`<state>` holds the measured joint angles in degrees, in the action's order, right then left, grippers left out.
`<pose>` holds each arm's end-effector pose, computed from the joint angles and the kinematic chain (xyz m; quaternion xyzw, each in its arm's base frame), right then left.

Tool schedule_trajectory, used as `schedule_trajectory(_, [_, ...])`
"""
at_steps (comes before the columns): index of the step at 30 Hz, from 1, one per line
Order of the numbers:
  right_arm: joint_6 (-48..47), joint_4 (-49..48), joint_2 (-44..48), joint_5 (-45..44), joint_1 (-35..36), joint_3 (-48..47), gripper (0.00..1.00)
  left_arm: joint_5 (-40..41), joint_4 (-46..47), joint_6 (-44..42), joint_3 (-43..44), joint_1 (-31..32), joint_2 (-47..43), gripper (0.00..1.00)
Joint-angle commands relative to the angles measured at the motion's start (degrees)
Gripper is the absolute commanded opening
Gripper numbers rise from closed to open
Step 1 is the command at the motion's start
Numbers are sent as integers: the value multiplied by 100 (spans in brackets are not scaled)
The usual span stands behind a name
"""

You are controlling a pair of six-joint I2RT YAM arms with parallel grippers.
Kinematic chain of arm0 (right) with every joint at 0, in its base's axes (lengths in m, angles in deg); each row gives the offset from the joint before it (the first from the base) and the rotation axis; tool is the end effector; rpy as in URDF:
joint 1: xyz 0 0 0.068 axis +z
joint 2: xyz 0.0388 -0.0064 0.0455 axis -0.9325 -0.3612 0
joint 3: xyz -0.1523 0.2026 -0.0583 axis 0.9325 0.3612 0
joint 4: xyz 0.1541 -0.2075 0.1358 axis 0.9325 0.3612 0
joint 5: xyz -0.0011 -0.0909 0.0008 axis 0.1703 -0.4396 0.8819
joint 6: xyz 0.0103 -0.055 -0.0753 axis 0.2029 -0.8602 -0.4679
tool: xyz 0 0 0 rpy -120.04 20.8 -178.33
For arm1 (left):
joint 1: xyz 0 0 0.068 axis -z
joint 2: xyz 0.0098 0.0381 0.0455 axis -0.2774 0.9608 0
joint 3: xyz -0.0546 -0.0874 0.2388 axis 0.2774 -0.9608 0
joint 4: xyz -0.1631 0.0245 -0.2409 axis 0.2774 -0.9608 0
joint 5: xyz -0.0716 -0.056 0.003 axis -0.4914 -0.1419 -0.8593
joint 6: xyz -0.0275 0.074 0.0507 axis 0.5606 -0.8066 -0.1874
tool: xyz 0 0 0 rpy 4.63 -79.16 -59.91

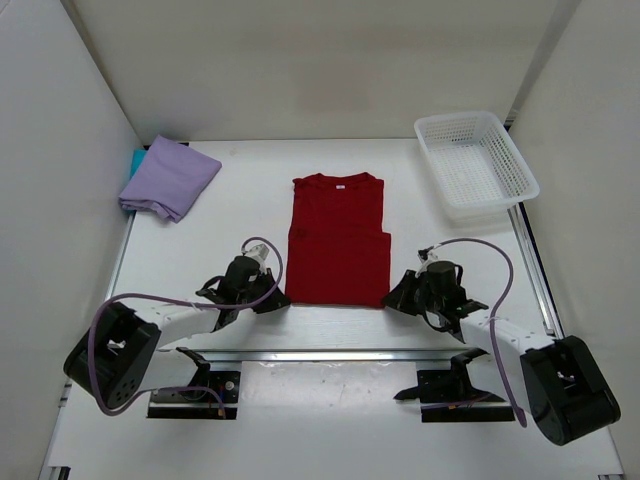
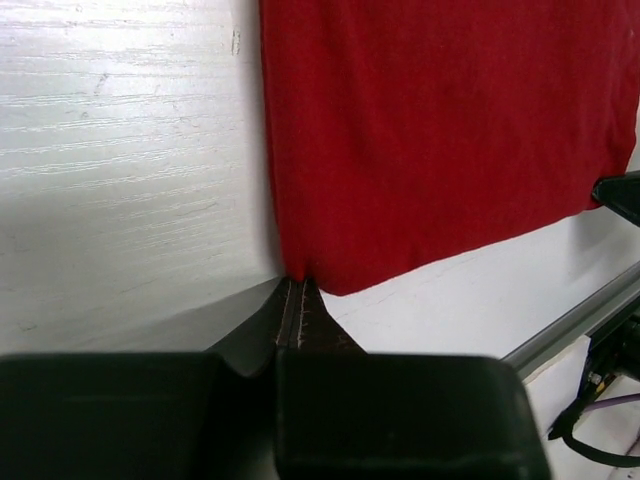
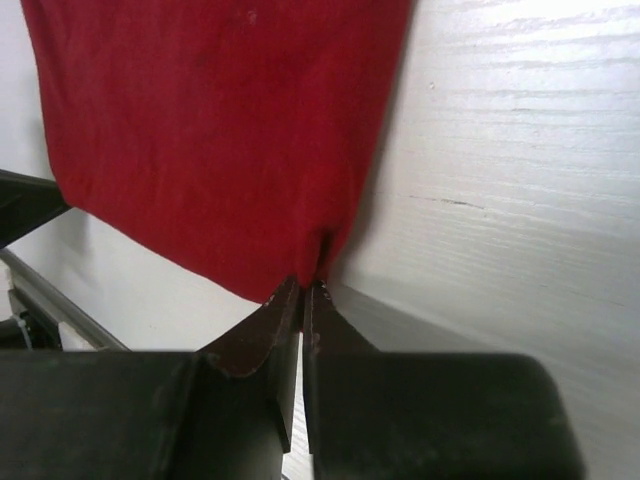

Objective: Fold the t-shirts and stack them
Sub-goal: Grab one side of the 2/3 rectangular tshirt with both arms

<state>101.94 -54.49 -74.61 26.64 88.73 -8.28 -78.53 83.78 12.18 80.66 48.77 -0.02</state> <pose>0.2172 0.1088 0.0608 0.0796 0.8922 0.3405 0.2857 0.2154 -0.1557 0.0516 -0.0432 0.9242 -0.2894 0.2455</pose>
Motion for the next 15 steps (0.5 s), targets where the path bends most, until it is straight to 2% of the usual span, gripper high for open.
schedule_trajectory(1, [20, -252, 210, 154, 40, 33, 0, 369, -307, -55, 40, 82, -142, 0])
schedule_trajectory(5, [-16, 504, 798, -216, 251, 41, 0, 483, -711, -143, -74, 21, -670, 0])
schedule_trajectory(6, [28, 740, 1052, -382, 408, 50, 0, 484, -1094, -178, -101, 21, -914, 0])
schedule_trajectory(11, [529, 1856, 2037, -884, 1296, 313, 0, 502, -2195, -144, -356, 345, -2145, 0])
schedule_trajectory(15, [1319, 2876, 3187, -1429, 2366, 323, 0, 352, -3099, 251, -514, 635, -3481, 0])
